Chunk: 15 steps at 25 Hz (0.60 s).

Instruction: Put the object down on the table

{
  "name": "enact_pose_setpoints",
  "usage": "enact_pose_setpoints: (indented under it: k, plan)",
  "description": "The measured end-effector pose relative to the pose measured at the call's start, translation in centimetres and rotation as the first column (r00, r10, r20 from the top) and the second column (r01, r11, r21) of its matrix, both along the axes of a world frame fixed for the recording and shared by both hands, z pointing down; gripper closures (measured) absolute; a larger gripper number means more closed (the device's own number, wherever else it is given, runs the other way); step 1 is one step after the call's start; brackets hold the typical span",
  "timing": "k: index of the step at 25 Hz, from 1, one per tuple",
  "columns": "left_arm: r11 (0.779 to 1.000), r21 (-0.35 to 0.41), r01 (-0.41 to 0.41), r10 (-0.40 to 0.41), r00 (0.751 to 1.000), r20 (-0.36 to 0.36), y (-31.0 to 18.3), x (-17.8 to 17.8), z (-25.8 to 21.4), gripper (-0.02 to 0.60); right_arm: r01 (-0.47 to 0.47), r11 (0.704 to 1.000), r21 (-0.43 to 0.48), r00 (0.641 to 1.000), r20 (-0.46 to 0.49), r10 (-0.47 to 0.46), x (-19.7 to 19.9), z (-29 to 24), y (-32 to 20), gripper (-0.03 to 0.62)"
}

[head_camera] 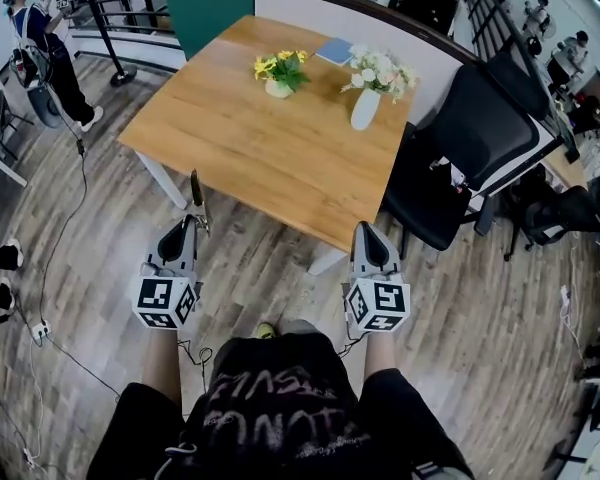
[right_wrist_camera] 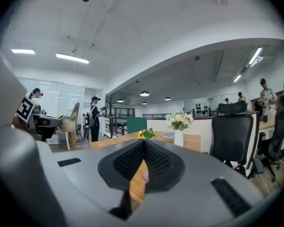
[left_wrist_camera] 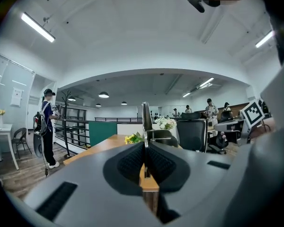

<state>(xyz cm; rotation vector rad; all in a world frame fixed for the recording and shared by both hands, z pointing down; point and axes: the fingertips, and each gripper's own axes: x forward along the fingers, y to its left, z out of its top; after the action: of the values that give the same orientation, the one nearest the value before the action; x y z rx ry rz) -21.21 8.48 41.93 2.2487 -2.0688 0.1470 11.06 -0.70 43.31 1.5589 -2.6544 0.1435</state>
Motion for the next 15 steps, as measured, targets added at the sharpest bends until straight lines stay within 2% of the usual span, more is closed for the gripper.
enact_pose_setpoints:
  k: [8,15]
  plan:
    - [1.0,-0.018,-0.021,0.021,1.0,-0.007,-4.2,-1.8,1.4,0.568,0.004,1.0,0.002,1.0,-0.003,-0.004,-2.7,0.7,-4.6,0.589]
    - [0.999,-0.04,-0.031,0.031,1.0,0.005,-10.2,-3.5,2.3,0.568,0.008,1.0,-0.008,1.0,0.008,-0.007,-4.9,1.6,-10.7,0.589]
